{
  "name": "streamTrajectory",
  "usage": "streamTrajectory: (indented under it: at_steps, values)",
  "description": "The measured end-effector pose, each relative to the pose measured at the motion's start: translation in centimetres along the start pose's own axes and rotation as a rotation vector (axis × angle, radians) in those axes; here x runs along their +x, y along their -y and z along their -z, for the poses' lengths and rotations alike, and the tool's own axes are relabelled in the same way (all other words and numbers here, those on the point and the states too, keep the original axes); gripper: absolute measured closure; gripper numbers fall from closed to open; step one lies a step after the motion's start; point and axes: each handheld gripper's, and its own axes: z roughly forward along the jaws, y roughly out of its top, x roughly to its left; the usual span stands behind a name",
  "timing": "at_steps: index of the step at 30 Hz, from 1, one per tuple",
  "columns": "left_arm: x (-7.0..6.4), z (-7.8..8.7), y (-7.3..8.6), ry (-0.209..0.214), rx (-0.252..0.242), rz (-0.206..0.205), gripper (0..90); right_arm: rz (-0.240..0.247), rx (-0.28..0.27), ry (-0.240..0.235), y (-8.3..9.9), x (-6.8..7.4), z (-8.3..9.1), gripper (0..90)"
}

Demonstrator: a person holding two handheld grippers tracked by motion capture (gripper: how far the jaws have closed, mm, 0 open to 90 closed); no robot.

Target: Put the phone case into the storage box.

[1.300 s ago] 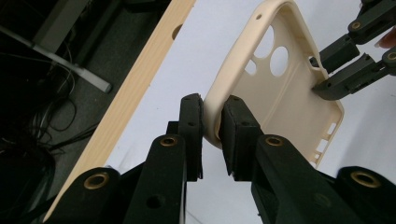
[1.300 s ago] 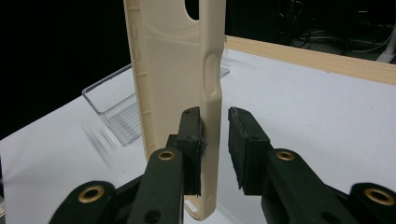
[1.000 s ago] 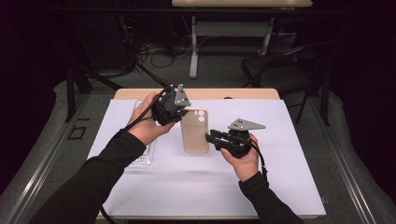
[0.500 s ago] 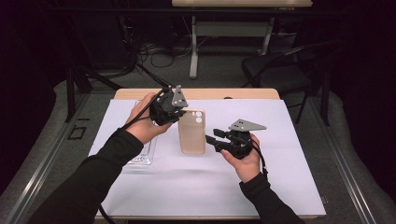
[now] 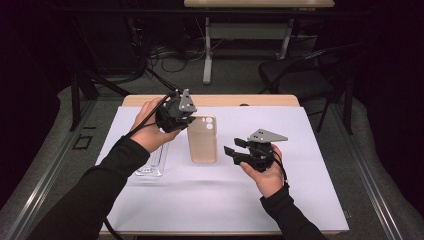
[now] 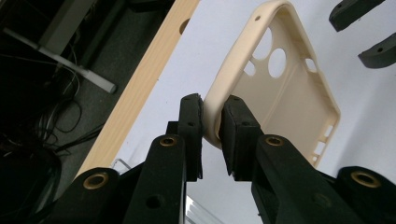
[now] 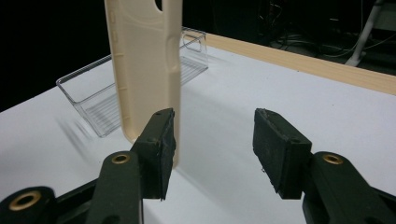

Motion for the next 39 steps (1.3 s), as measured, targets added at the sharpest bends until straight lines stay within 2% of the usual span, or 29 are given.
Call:
streamTrajectory:
  at_steps: [8,13,16,20,23,29,33,39]
  values:
    - [0.9,0.3,0.8,-0.021,0.005,0.024,79.2,0.014,0.026,-0.015,0.3,0.3,0.5,46.7]
    - [1.5,0.7,1.3,-0.025,0.011,0.029,79.2,0.035,0.022,0.02,0.6,0.3,0.8,44.5]
    - [1.8,0.9,1.7,-0.033,0.009,0.029,79.2,0.041,-0.004,0.017,0.8,0.2,1.1,44.3]
    - [2.3,1.2,2.0,-0.054,0.002,0.028,79.2,0.058,-0.005,0.02,1.1,0.2,1.6,42.8]
    - [2.7,1.5,2.3,-0.06,-0.006,0.033,79.2,0.081,0.001,0.044,1.5,0.1,1.9,42.0]
    - [3.5,1.9,2.7,-0.067,-0.018,0.06,79.2,0.055,0.012,0.044,2.4,-0.4,2.5,38.5]
    - [4.0,2.1,3.1,-0.075,-0.018,0.076,79.2,0.072,0.021,0.053,2.9,-0.6,2.7,34.5]
    - [4.5,2.4,3.6,-0.091,-0.017,0.083,79.1,0.07,0.036,0.056,3.5,-0.7,3.0,33.6]
